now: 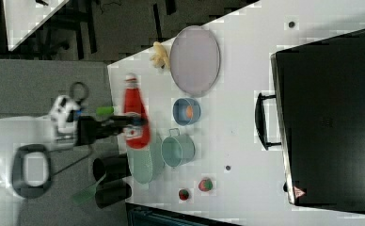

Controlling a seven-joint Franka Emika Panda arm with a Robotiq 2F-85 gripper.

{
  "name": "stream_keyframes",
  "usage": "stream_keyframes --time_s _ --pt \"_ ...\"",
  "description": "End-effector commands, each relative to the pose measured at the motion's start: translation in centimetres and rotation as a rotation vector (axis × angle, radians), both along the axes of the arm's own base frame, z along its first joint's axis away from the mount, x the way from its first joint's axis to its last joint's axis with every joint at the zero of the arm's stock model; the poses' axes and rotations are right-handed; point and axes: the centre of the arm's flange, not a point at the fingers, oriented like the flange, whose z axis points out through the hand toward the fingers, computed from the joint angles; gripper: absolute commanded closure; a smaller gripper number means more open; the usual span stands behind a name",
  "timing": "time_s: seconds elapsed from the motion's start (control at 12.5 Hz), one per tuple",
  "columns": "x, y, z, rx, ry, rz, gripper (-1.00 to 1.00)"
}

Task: Pick Ketchup from the table and place it in strainer.

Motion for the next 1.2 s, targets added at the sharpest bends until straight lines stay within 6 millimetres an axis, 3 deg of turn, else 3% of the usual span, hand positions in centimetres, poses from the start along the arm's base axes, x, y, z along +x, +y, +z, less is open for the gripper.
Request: stream_keyframes --time_s 0.08,0.4,0.72,0.96,1.2 --pt "-2.1 8.9 -2.4 0.000 0.089 -0.017 -0.20" --pt "-5.7 19.2 -4.0 -0.022 0.103 -0.148 -0.20" --pt "-8.8 28.0 -7.8 0.040 0.092 -0.269 -0.20" --pt "-10.9 32.1 -12.1 0.104 0.101 -0.324 -0.20" --pt "-11.7 33.1 -16.8 0.139 0.072 -0.301 -0.20"
